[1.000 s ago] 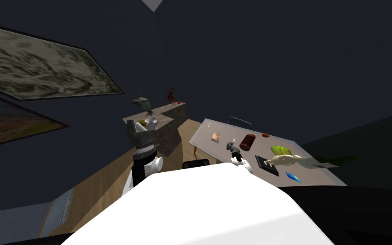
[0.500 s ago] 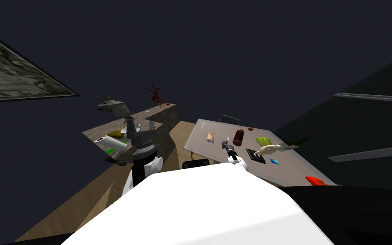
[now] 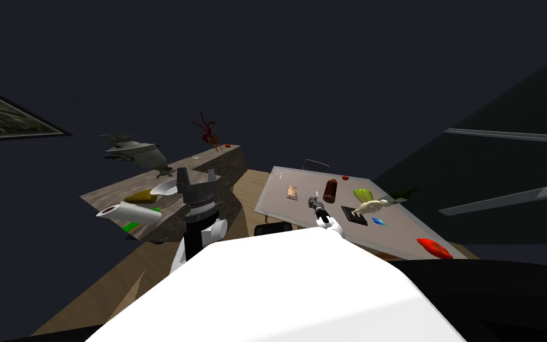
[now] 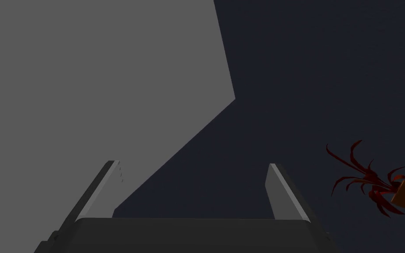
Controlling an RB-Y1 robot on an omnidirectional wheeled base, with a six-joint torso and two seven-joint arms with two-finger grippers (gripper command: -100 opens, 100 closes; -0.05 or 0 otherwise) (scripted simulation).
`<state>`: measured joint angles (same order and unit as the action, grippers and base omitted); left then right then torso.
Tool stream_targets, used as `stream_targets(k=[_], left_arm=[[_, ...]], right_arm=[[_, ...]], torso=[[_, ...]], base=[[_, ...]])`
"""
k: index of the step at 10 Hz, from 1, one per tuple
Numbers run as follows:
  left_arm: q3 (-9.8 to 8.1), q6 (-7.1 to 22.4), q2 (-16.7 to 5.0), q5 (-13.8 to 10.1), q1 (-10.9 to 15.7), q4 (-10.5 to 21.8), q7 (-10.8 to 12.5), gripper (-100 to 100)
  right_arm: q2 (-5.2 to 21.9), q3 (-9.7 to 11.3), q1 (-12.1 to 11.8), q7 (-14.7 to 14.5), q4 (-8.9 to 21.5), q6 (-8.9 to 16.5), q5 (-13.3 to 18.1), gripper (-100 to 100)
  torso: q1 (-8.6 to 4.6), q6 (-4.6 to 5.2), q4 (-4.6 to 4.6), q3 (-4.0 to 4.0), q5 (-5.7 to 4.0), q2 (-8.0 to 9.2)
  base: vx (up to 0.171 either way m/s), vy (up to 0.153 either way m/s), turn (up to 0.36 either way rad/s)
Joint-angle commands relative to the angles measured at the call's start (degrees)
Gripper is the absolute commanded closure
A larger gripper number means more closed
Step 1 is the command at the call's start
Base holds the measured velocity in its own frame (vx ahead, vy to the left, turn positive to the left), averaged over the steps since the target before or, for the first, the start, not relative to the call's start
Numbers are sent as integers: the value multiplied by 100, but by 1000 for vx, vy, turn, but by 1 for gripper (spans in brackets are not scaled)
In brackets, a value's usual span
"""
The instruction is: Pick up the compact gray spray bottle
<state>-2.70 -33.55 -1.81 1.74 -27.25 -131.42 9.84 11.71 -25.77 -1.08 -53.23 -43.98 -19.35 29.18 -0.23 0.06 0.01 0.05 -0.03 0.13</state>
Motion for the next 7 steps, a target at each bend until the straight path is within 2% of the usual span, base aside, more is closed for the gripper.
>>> stream_targets(k=[1,3,4,5,7], left_arm=[[0,0,0,0,0,0,0,0],[0,0,0,0,0,0,0,0],[0,0,0,0,0,0,0,0],[0,0,0,0,0,0,0,0],[1,1,0,0,3,0,0,0]], right_arm=[[0,0,0,0,0,0,0,100],[-1,0,1,1,0,0,-1,100],[-1,-1,1,1,0,0,-1,0],[3,-213,71,-133,122,4,-83,100],[6,-574,73,-308,145,97,-264,100]], torso=[[0,0,0,0,0,0],[-2,0,0,2,0,3],[-2,0,1,2,0,3],[-2,0,1,2,0,4],[-24,-16,6,17,-11,31]], base=[[0,0,0],[0,0,0],[0,0,0],[-68,-18,281],[-157,-40,395]])
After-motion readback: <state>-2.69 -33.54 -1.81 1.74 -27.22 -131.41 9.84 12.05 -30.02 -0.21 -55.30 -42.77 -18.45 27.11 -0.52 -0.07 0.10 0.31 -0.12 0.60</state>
